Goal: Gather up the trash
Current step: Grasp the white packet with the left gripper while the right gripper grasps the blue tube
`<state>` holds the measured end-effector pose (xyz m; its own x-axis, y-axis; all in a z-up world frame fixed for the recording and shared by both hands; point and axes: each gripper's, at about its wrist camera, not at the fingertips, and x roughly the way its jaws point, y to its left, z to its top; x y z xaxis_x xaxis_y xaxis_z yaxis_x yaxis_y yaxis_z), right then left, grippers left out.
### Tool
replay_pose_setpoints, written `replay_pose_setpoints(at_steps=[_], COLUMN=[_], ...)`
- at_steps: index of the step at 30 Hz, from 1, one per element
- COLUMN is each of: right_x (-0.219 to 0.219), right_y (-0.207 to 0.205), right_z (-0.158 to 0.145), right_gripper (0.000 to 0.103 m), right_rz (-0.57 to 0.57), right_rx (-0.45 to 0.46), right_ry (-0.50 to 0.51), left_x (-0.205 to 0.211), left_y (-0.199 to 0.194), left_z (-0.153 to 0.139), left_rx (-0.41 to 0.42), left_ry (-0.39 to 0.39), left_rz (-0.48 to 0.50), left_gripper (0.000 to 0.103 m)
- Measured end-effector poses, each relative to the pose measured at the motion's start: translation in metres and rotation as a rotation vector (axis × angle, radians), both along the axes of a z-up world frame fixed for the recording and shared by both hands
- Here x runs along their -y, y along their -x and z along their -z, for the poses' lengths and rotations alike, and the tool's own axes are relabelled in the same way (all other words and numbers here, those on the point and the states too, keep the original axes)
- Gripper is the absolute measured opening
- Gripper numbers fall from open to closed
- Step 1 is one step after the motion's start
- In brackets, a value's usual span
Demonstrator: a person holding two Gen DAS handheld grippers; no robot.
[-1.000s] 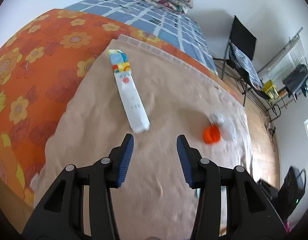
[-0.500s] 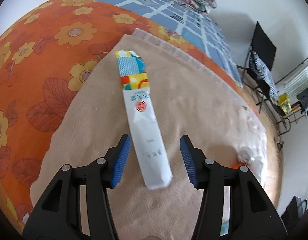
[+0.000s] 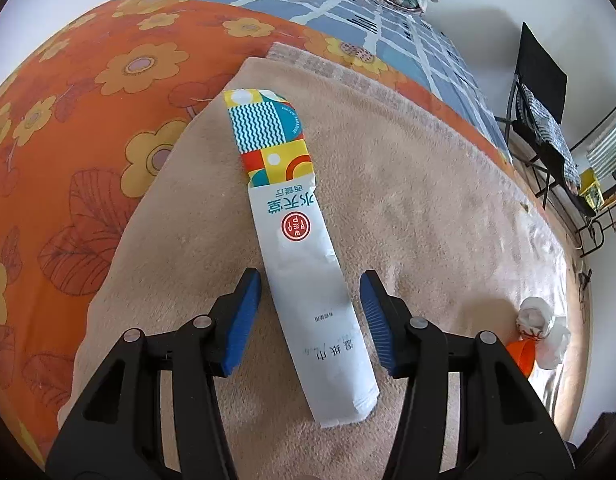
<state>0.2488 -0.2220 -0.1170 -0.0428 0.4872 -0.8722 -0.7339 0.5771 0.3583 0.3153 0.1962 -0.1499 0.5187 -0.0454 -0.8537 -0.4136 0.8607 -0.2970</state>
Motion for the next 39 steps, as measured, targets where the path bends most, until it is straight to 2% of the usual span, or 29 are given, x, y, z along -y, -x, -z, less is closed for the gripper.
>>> replay_pose_setpoints(at_steps=[3,6,10,12,14,15,28,39], right_x=[-0.004,-0.013,-0.023,-0.024,-0.024,-0.023,-0.004,0.01], right_y=[0.013,0.026,0.039,0.04,0.04,0.039,0.037,0.041], right_z=[0.0,0.003,0.005,0.005,0.004,0.004,-0.017,-0.047], right_gripper=[0.076,0.073,0.057,0.05,0.038,0.036,0.035,0.036], right_rz=[-0.049,-0.091,-0.123,-0.112,-0.096,-0.088,0.002,0.078], right_rx=[0.027,0.103,0.213,0.226,0.236,0.24,0.269,0.31], right_ry=[0.029,0.097,0.184,0.195,0.201,0.203,0.151,0.104], left_x=[0.003,0.007,0.011,0.014,0.017,0.018,0.027,0.048], left_y=[-0.001,-0.001,0.001,0.002,0.003,0.004,0.011,0.045], left_z=[0.0,-0.001,-0.004,-0.007,-0.009,-0.01,-0.021,-0.057], left_rx=[0.007,0.016,0.025,0.036,0.04,0.044,0.071,0.113], left_ry=[-0.005,-0.011,-0.01,-0.014,-0.023,-0.027,-0.015,-0.025], left_rz=[0.013,0.032,0.052,0.066,0.076,0.082,0.121,0.194], left_gripper=[0.043,0.039,0.028,0.021,0.017,0.014,0.007,0.006])
